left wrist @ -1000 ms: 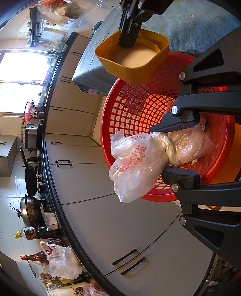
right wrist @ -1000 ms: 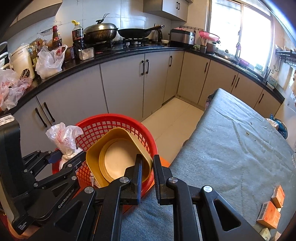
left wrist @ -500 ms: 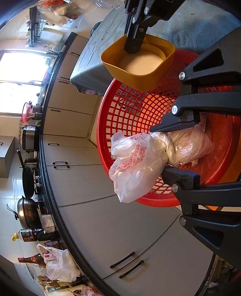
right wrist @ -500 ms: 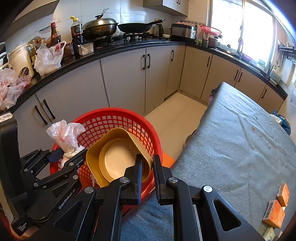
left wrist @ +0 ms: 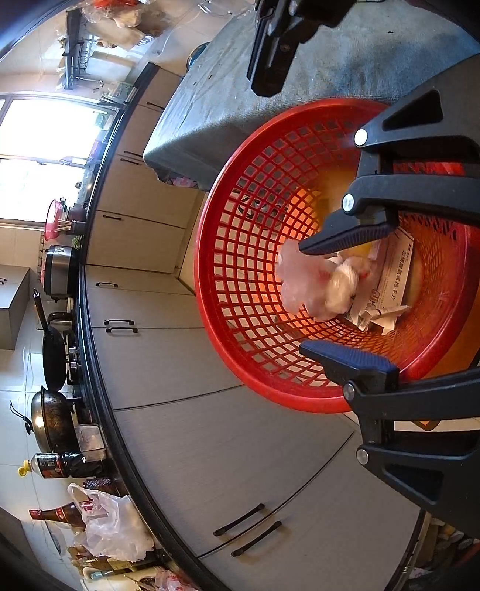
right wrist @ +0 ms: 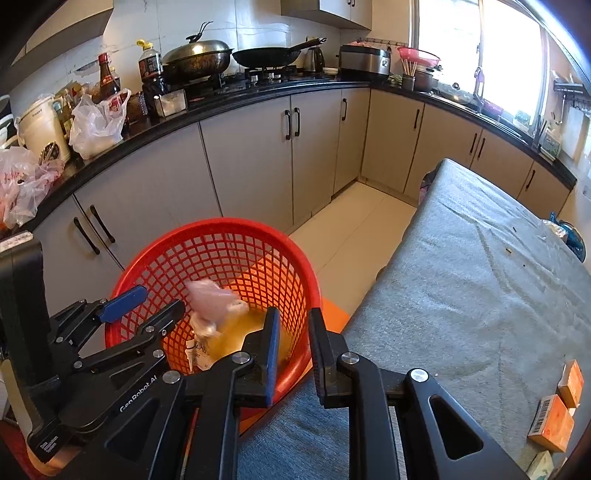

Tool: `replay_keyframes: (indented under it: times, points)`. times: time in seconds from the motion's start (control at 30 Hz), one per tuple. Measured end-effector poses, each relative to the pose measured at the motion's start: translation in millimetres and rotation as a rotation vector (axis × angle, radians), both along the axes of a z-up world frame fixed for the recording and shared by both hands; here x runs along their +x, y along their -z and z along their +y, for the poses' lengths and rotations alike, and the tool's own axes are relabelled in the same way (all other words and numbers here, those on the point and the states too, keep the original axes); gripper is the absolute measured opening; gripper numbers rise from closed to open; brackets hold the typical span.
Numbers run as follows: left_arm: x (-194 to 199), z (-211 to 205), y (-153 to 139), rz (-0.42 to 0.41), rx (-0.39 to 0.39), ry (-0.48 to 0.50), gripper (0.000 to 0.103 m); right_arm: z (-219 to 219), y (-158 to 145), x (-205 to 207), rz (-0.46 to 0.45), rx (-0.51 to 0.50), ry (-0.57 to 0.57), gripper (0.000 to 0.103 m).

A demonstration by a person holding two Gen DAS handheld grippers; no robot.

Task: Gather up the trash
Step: 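Open both tools to drop the bag and container into the basket, then move both tools back to the table toward the remaining items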

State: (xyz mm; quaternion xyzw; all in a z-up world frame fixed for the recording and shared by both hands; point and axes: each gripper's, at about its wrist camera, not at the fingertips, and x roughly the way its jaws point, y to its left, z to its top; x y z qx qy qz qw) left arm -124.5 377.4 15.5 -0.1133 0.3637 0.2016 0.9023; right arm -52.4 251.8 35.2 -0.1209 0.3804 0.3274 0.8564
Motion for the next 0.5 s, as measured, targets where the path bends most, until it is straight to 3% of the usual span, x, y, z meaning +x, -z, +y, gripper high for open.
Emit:
replay_keyframes:
  times: [0.2, 0.37, 0.5]
  points:
    - [-4, -6, -8, -0.020, 0.015, -0.019, 0.054, -16, -10, -4, -0.004, 0.035, 0.017, 0.018]
    - [-9, -12, -17, -0.039, 0.035, -0.024, 0.059, -35, -21, -10, -0.036, 0.060, 0.045, 0.038]
    - [-11, -22, -25, -0.051, 0.058, -0.012, 0.059, -48, -27, -14, -0.041, 0.079, 0.066, 0.043]
